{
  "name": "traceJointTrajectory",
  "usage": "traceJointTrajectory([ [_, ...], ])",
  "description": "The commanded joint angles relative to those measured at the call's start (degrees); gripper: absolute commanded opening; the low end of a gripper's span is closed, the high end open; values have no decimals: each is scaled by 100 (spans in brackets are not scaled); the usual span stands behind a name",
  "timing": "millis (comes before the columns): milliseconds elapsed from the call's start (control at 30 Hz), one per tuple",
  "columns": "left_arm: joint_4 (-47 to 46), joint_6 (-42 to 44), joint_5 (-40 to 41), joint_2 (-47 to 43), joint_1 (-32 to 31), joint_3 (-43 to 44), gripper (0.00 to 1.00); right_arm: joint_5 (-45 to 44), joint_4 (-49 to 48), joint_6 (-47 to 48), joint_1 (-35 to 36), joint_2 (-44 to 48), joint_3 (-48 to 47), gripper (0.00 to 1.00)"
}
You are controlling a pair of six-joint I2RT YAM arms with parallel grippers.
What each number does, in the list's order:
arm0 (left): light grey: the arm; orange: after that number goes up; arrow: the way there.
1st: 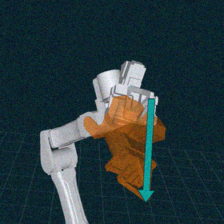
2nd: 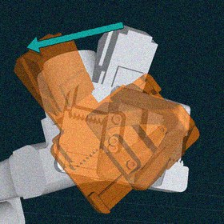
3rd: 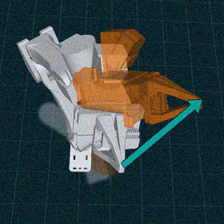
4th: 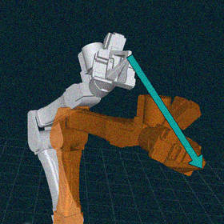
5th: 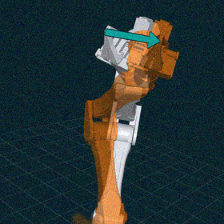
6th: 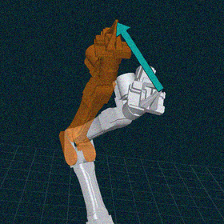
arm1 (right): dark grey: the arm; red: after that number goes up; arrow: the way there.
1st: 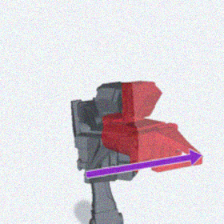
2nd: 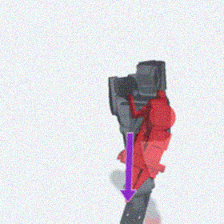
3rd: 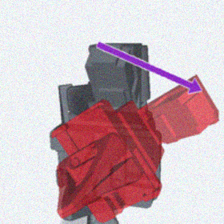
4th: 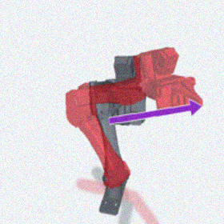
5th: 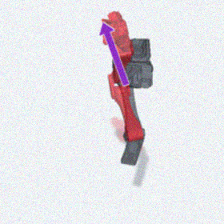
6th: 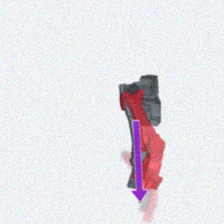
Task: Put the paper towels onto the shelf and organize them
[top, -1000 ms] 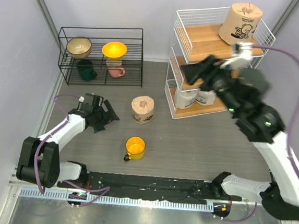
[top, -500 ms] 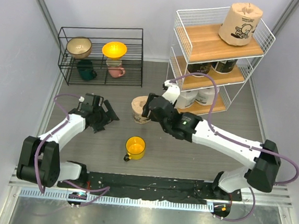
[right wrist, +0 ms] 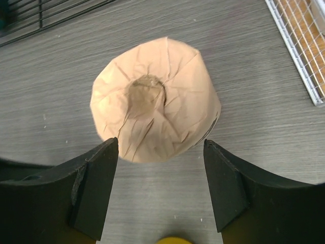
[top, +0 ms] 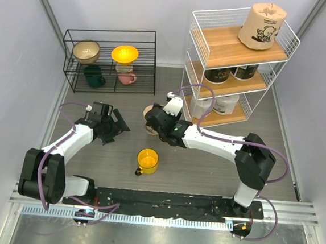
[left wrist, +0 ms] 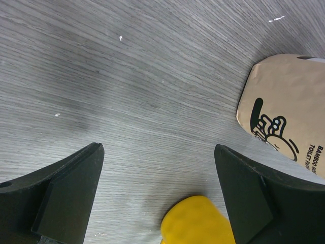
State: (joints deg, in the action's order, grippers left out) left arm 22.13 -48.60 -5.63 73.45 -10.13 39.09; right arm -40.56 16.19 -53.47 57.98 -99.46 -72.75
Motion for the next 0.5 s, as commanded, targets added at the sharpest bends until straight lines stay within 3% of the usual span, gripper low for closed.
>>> traceJointTrajectory([
  [0,-104,96,-52,-33,-24,81,96,-339,-230,-295,-155,-38,-319,73],
  [467,-174,70,-140,46,-24,72,95,-190,-203,-418,-498,-301,-327,70],
])
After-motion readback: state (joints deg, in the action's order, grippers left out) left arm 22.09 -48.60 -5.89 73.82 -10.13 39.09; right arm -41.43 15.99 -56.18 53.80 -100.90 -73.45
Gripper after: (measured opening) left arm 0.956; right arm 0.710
